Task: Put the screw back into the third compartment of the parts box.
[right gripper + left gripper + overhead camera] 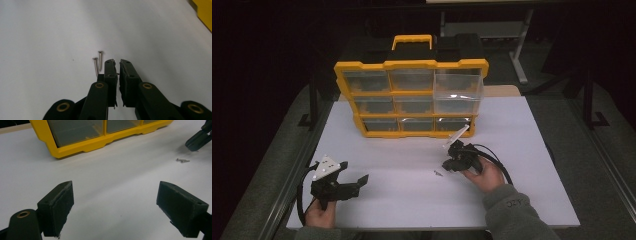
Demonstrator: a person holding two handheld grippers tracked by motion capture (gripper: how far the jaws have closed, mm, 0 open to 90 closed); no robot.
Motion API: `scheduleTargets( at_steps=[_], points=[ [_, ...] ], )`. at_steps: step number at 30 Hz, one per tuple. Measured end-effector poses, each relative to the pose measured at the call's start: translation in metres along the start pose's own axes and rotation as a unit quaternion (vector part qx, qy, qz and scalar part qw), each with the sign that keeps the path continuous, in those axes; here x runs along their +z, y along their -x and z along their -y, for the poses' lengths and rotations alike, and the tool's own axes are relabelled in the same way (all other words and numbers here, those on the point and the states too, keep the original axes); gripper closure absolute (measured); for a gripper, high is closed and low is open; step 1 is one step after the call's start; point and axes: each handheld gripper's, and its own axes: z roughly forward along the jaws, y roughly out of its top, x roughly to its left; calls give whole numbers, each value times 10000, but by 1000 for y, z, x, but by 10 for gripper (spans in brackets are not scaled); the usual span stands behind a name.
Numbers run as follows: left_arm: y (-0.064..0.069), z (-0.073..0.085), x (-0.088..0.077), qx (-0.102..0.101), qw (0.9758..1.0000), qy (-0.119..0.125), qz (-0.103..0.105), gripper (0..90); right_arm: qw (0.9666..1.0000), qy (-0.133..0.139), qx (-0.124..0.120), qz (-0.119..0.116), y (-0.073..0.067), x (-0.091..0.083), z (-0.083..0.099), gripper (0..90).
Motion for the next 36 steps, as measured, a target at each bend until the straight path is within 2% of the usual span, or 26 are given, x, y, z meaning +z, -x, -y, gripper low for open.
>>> scheduleTargets(
  at_steps=[5,15,25,36],
  points=[
    [1,0,1,-26,10000,32,-5,136,9998,91,189,-74,7,-16,16,832],
    [2,1,2,-46,10000,65,0,136,9984,378,412,-109,27,-54,32,832],
    [1,0,1,-35,10000,62,-9,137,9985,418,352,-53,45,-98,28,832],
    [1,0,1,-52,10000,21,-17,137,9984,468,310,58,64,-150,16,831]
  ],
)
